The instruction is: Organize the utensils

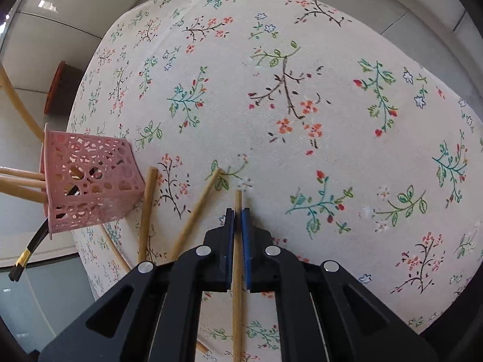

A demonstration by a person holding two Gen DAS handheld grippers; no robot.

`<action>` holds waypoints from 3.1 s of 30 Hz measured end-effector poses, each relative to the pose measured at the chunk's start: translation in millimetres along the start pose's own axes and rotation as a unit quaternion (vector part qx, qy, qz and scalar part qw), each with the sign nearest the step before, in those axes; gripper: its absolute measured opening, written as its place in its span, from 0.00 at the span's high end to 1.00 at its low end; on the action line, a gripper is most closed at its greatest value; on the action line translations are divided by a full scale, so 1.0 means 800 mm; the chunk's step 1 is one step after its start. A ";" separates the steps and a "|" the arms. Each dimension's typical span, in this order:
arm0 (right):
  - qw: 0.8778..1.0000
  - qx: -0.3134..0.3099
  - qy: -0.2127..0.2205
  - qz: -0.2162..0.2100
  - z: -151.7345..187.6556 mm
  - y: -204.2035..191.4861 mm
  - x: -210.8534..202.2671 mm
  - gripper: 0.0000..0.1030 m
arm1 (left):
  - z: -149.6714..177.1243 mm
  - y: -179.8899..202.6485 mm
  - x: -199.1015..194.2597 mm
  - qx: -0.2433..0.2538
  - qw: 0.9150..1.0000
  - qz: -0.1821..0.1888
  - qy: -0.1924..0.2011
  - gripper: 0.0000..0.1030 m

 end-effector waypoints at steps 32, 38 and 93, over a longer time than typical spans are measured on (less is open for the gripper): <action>0.991 0.031 -0.079 -0.101 -0.004 0.064 -0.022 0.75 | -0.013 0.046 0.159 -0.013 0.996 -0.091 -0.012 1.00; 0.992 0.020 -0.071 -0.098 0.002 0.051 -0.031 0.75 | -0.019 0.021 0.099 -0.076 0.997 -0.016 0.026 1.00; 0.992 -0.017 -0.065 -0.107 0.006 0.117 -0.054 0.34 | 0.041 0.204 0.223 0.363 0.919 -0.042 -0.144 0.96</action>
Point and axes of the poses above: each gripper's, at about its wrist camera, not at the fingertips, and x roughly the way its jaws point, y to its right, z to its underside, the point moved 2 cm from there along x, roughly the way its jaws point, and after that the axes turned 9 degrees about y, right-handed, at the moved point
